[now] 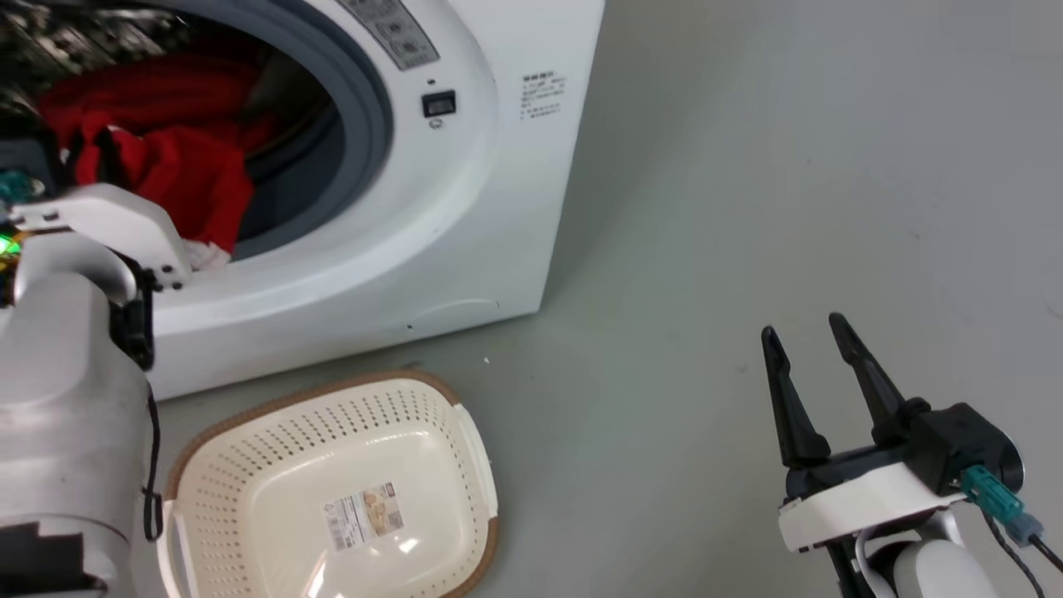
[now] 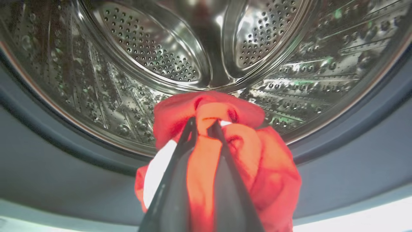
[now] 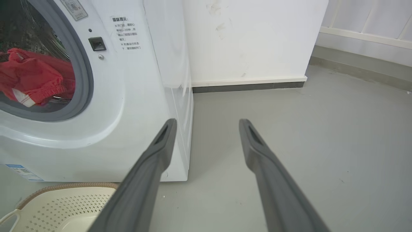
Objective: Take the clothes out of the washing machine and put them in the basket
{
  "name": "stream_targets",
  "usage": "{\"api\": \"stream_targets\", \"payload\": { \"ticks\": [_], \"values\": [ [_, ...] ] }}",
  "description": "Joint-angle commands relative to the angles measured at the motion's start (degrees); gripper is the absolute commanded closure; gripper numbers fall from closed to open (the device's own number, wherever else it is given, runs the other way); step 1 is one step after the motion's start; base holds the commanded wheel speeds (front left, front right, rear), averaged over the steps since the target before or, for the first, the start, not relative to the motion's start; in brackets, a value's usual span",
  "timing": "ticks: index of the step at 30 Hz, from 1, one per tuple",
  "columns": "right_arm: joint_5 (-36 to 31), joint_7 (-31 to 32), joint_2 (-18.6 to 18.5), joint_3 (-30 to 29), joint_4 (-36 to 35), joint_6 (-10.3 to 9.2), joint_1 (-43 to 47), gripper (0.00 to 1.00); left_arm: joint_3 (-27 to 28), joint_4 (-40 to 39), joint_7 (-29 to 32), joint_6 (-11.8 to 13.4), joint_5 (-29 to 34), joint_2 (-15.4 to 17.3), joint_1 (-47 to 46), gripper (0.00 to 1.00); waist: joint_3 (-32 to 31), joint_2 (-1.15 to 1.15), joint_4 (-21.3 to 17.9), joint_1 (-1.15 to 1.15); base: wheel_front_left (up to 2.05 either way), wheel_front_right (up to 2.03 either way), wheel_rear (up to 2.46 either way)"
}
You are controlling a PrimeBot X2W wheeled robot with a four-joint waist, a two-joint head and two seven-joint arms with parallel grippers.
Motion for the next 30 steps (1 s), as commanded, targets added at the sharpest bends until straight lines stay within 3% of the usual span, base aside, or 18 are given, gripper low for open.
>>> {"api": "stream_targets", "payload": {
  "ticks": [1, 19, 30],
  "values": [
    [-0.2, 0.4, 0.1, -0.5, -0.6, -0.04, 1.3, 0.0, 0.0, -0.6, -0.6, -0.2, -0.5, -1.0, 2.1, 1.0, -4.1, 0.0, 2.1, 0.01, 0.0, 0.0, 0.0],
    [-1.1, 4.6, 0.1, -3.0, -5.8, -0.04, 7.9, 0.0, 1.1, -23.6, -0.9, -0.2, -0.8, -6.1, 17.5, 1.0, -13.7, 0.0, 7.4, 0.01, 0.0, 0.0, 0.0],
    [-1.7, 6.6, 0.1, -3.9, -8.4, -0.04, 10.9, 0.0, -0.5, -44.1, 1.0, 2.8, -0.9, -10.2, 32.9, 1.0, -15.7, 0.0, 10.7, 0.01, 0.0, 0.0, 0.0]
  ]
}}
